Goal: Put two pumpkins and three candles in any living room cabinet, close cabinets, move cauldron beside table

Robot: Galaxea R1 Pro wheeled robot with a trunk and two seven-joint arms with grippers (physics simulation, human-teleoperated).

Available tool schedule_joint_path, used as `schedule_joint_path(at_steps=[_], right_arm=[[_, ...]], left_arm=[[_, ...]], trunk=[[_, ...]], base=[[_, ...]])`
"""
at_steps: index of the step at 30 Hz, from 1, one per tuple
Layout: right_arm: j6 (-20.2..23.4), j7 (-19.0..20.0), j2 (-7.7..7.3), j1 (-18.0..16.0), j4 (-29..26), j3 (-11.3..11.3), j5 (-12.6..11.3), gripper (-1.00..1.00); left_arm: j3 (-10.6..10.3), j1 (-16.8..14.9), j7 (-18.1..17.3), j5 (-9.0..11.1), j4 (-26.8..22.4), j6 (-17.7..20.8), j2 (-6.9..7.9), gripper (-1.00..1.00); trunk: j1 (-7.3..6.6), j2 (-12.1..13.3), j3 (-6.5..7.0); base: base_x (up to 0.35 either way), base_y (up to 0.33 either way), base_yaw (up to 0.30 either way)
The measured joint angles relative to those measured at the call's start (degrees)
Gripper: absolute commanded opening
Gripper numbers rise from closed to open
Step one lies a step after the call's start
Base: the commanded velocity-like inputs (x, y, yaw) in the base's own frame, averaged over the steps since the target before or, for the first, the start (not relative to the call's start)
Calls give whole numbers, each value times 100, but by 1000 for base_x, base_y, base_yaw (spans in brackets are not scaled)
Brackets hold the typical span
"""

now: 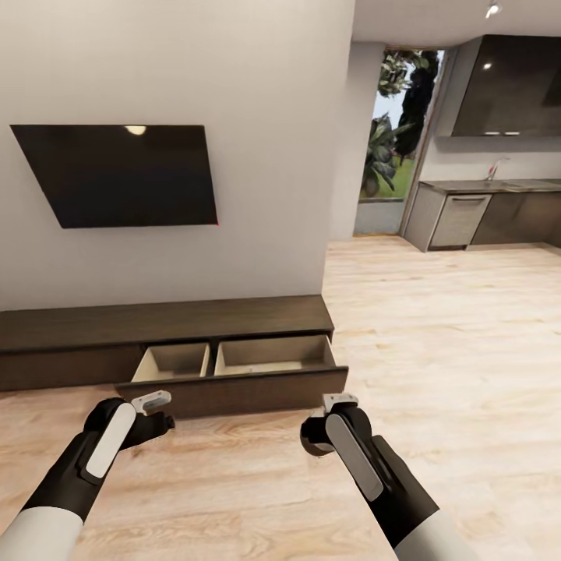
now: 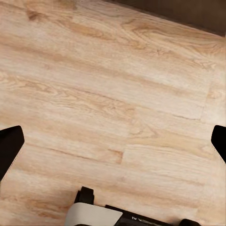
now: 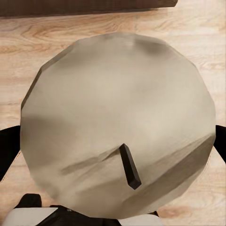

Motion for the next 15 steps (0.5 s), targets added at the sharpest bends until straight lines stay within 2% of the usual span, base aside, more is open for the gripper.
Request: schedule_joint_path(at_steps=[4,10,15], right_arm=[[1,9,0,0,-16,0,-2,-100],[4,17,1,0,-17,1,-13,-100],[7,22,-1,0,-17,-7,0,-100]], left_arm=[[0,0,0,0,0,0,0,100],[-1,0,0,-1,0,0,-5,100],[-3,0,1,-1,0,0,-7,100]], trunk=[[0,0,0],[0,0,1],[0,0,1]], base=[[335,142,25],[336,144,197],[336,144,31]])
